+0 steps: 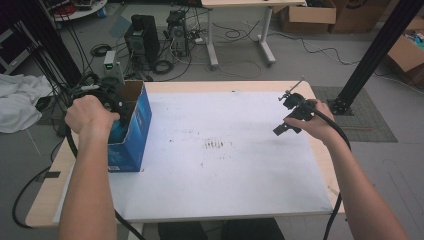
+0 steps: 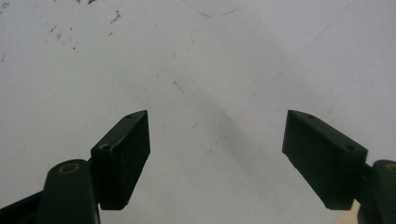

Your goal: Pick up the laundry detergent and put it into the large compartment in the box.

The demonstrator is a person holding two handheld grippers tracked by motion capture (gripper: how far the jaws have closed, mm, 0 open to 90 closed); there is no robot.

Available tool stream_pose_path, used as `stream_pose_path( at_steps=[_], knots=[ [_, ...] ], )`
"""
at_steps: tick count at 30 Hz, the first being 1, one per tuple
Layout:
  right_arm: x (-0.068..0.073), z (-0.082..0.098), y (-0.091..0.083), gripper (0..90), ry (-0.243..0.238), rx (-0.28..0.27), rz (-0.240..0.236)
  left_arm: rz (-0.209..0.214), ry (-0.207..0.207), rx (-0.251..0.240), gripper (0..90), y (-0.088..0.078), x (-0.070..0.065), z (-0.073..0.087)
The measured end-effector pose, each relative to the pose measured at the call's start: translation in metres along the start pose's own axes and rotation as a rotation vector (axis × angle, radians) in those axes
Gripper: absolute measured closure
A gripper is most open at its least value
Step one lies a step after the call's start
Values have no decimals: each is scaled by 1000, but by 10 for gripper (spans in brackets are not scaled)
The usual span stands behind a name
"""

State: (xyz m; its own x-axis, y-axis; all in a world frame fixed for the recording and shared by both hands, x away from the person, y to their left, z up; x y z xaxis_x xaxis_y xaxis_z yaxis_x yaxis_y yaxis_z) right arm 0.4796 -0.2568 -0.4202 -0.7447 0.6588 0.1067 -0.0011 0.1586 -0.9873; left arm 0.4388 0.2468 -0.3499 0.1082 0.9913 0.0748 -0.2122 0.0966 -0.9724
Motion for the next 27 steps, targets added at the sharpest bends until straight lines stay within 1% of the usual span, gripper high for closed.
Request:
stream_pose_path(
  at_steps=[3, 5, 8, 9, 10, 17, 27],
  knots=[
    [0, 0, 0, 233, 1, -2, -3, -2, 4, -2, 375, 2, 0, -1],
    [0, 0, -1, 234, 4, -5, 0, 1, -4, 4, 376, 7, 1, -1],
    [0, 0, -1, 234, 6, -6, -2, -6, -1, 14, 375, 11, 3, 0],
    [0, 0, 0, 234, 3, -6, 0, -4, -3, 11, 375, 12, 3, 0],
    [0, 0, 1, 233, 2, -4, -1, -1, -6, 2, 375, 12, 3, -1],
    [1, 0, 2, 234, 0, -4, 1, -8, -1, 5, 375, 12, 1, -1],
    [1, 2, -2, 235, 7, -5, 2, 7, -14, 6, 373, 13, 3, 1]
  ],
)
Point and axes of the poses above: each handheld gripper's, and its own axes: y roughly forward along the jaws, z roughly out of its underside, x roughly to its left, the point moved 9 cm from there along y, roughly forward along the jaws, and after that the axes turned 14 degrees about x, right-handed, at the moved point
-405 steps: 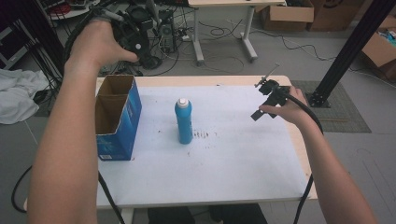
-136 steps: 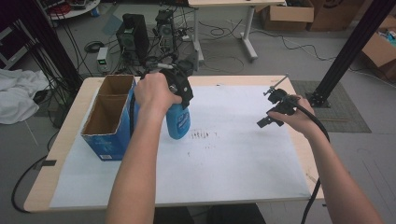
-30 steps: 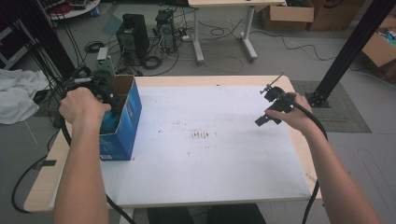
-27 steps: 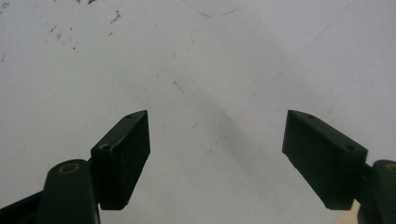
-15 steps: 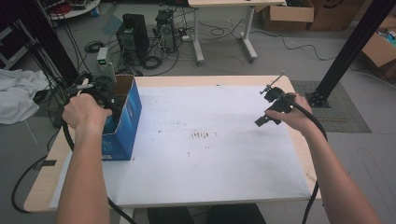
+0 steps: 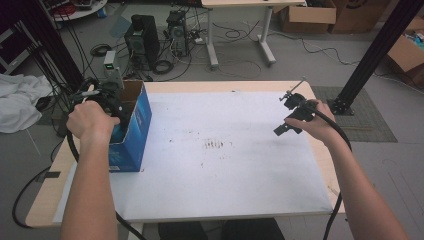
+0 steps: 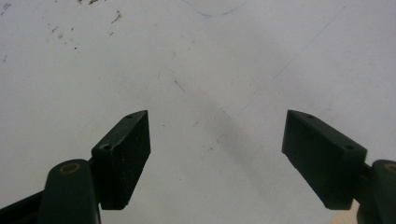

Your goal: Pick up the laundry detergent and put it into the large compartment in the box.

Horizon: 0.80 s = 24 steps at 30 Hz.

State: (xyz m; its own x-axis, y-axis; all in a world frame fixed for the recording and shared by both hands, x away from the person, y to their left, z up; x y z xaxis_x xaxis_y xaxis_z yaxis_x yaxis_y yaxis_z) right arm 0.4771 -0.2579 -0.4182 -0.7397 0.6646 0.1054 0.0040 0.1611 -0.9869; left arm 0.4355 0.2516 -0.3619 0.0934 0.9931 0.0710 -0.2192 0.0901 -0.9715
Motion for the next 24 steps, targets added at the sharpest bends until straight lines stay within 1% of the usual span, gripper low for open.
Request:
stream_pose_path(
  at_steps=[7, 12, 17, 24],
  knots=[
    [1, -1, -1, 237, -2, 1, 1, 9, -5, 0, 372, 0, 1, 0],
    [2, -3, -1, 236, -6, 4, 4, 3, -4, 1, 371, 0, 0, 0],
    [2, -3, -2, 237, -7, 4, 6, 12, -10, -3, 371, 0, 0, 0],
    [1, -3, -1, 237, -7, 6, 5, 3, -14, -1, 370, 0, -1, -1]
  ],
)
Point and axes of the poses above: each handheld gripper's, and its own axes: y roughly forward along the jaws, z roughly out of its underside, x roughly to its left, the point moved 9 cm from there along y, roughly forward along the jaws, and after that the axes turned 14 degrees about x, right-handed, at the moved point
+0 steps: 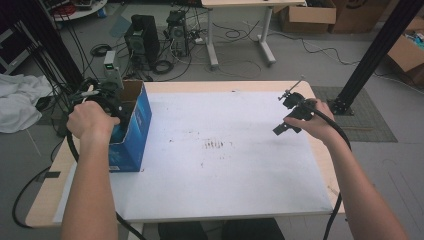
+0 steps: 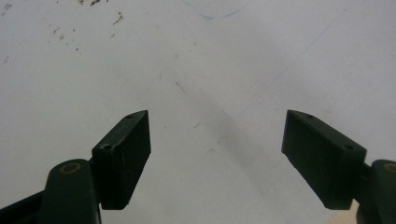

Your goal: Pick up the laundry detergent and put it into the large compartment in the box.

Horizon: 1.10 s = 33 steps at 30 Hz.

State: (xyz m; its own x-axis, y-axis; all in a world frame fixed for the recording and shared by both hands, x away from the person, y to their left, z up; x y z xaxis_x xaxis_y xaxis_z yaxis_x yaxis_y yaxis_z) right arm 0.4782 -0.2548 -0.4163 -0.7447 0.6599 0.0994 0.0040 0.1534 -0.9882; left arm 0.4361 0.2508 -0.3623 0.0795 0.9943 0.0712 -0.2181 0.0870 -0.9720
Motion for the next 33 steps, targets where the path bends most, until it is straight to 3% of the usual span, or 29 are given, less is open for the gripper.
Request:
stream_pose_path(
  at_steps=[19, 25, 33],
  knots=[
    [-1, 1, 0, 235, 3, 3, -4, 19, -14, -11, 366, -1, -1, -2],
    [-1, 1, 0, 235, 3, 3, -2, 42, -28, -26, 318, -3, 1, 0],
    [1, 0, -1, 230, 1, 2, -3, 22, -19, -39, 256, -15, 0, 4]
  ],
)
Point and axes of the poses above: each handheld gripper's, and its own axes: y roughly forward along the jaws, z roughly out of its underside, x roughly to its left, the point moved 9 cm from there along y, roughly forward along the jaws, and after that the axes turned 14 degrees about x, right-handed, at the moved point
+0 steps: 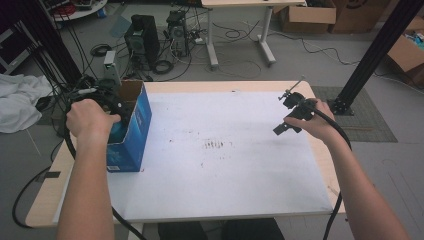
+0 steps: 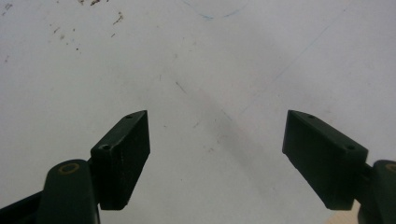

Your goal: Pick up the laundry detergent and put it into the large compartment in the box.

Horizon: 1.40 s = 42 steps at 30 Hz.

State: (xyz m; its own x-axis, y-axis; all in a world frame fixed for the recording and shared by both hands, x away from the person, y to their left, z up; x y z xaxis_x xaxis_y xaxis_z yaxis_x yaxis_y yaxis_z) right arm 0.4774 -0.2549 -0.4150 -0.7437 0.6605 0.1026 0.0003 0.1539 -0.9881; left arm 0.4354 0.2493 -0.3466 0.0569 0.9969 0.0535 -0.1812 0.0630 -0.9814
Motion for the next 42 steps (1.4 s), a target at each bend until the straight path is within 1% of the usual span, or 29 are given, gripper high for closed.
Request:
stream_pose_path(
  at_steps=[3, 4, 7, 13, 14, 19, 20, 21, 22, 23, 24, 25, 26, 27, 28, 30, 31, 34, 35, 36, 39, 40, 42],
  knots=[
    [0, 0, -1, 229, -1, -2, 2, -12, 10, -15, 235, -8, -2, 0],
    [0, 0, -2, 227, -4, -4, 4, -12, 10, -15, 235, -8, -2, 0],
    [1, 0, -3, 226, -5, -5, 3, -24, 30, -52, 216, -23, -6, 0],
    [2, 0, -5, 226, -3, -8, 2, -23, 63, -99, 190, -45, -14, 3],
    [2, 0, -5, 226, -3, -8, 2, -23, 63, -99, 187, -45, -14, 3],
    [5, 0, -7, 226, -1, -10, 3, -23, 108, -136, 170, -58, -27, 6],
    [5, 0, -8, 226, -5, -11, 6, -21, 130, -143, 160, -62, -34, 7],
    [5, 0, -9, 226, -5, -13, 6, -20, 140, -147, 159, -64, -38, 8],
    [5, 0, -9, 226, -5, -13, 6, -20, 140, -147, 159, -64, -38, 8],
    [5, 0, -11, 225, -3, -15, 7, -18, 161, -160, 159, -68, -46, 8],
    [5, 0, -12, 224, -1, -15, 9, -18, 169, -167, 159, -70, -50, 7],
    [5, 0, -12, 224, -1, -15, 9, -18, 169, -167, 158, -70, -50, 7],
    [6, 0, -14, 223, -2, -22, 8, -17, 190, -179, 158, -73, -58, 7],
    [6, 0, -15, 223, -1, -22, 9, -17, 205, -179, 158, -73, -63, 7],
    [6, 0, -16, 223, 1, -23, 9, -17, 205, -179, 158, -73, -63, 7],
    [6, 1, -17, 223, 0, -21, 10, -24, 225, -184, 156, -74, -71, 6],
    [6, 2, -18, 222, 1, -22, 11, -31, 249, -192, 157, -75, -80, 5],
    [6, 2, -20, 220, 3, -24, 12, -28, 285, -204, 156, -76, -97, 3],
    [5, 3, -21, 220, 2, -26, 14, -28, 285, -204, 156, -76, -97, 3],
    [6, 3, -22, 220, 5, -29, 13, -28, 307, -214, 155, -76, -108, 2],
    [7, 3, -23, 218, 9, -27, 12, -23, 345, -221, 154, -74, -124, 0],
    [7, 3, -23, 219, 5, -28, 14, -18, 358, -229, 155, -73, -129, -2],
    [8, 3, -23, 219, 3, -27, 13, 10, 374, -246, 154, -72, -139, -4]
  ],
)
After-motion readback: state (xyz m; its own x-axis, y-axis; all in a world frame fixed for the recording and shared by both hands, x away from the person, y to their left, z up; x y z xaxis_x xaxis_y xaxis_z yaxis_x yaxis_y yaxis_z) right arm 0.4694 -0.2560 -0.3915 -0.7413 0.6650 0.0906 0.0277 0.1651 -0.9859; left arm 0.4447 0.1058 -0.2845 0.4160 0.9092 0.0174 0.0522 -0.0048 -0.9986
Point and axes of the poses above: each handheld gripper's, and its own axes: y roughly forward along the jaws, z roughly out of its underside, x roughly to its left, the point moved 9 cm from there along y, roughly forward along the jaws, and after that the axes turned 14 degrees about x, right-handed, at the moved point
